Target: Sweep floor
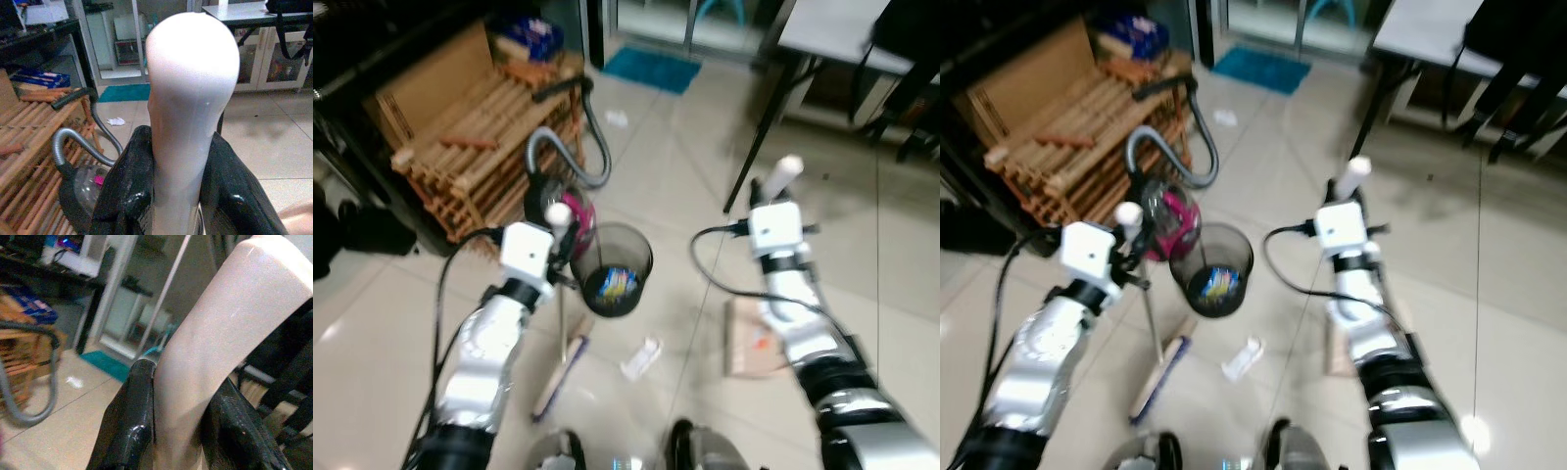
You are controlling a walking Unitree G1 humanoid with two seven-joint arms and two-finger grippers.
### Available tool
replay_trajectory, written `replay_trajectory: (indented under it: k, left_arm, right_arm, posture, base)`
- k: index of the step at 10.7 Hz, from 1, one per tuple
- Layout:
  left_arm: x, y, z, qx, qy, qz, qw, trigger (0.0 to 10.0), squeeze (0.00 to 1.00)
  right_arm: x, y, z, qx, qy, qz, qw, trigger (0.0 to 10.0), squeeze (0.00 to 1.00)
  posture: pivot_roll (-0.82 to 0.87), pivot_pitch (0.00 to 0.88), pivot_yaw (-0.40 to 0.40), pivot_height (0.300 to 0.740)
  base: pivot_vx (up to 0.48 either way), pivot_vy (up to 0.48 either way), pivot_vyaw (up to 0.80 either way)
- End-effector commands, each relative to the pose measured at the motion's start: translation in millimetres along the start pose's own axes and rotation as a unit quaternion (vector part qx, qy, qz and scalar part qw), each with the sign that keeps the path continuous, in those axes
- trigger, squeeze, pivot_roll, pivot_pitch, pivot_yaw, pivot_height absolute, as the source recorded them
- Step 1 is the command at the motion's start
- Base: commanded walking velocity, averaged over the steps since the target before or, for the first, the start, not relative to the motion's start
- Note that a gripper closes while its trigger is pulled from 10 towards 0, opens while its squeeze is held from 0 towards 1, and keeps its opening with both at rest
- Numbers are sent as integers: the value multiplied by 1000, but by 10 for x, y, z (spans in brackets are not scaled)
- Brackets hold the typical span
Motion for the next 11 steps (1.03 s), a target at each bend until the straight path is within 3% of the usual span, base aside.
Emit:
replay_trajectory:
  k: [1, 2, 4, 5, 7, 9, 11]
  left_arm:
    - [84, -66, 24, -1, -13, 21, 1000, 10000, 0]
    - [105, -125, 30, 9, -20, 28, 999, 10000, 0]
    - [112, -163, 45, 12, -25, 35, 999, 10000, 0]
    - [122, -184, 48, 13, -27, 40, 999, 10000, 0]
    - [131, -265, 65, 13, -24, 48, 998, 10000, 0]
    - [159, -355, 129, 7, -16, 55, 998, 10000, 0]
    - [182, -405, 174, -1, -12, 63, 998, 10000, 0]
  right_arm:
    - [-76, 92, -83, 5, -4, -13, 1000, 10000, 0]
    - [-144, 171, -221, 6, -20, -30, 999, 10000, 0]
    - [-195, 238, -326, -7, -45, -49, 998, 10000, 0]
    - [-227, 263, -344, -22, -61, -61, 996, 10000, 0]
    - [-320, 304, -211, -104, -99, -91, 985, 10000, 0]
    - [-266, 275, -222, -120, -130, -83, 981, 10000, 0]
    - [-104, 152, -343, -94, -157, -57, 982, 10000, 0]
  posture:
    - [10, 278, 1, 740]
    - [5, 291, -5, 740]
    - [2, 295, -11, 740]
    - [1, 297, -13, 740]
    - [-5, 299, -12, 740]
    - [-18, 298, -10, 740]
    - [-20, 296, -12, 740]
  base:
    - [0, 0, 0]
    - [0, 0, 0]
    - [0, 0, 0]
    - [0, 0, 0]
    - [0, 0, 0]
    - [0, 0, 0]
    - [0, 0, 0]
Point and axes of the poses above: a point about 5 cm out from each wrist's last joint towards the gripper, its own y axis pointing back from the gripper into the wrist, its own x axis along the axis of the wrist's last joint, z = x × y, the point moved 5 cm from there along -y, pointing out of the wrist towards the gripper, and after that the axes turned 9 degrees about -y, right-handed, at the moved point
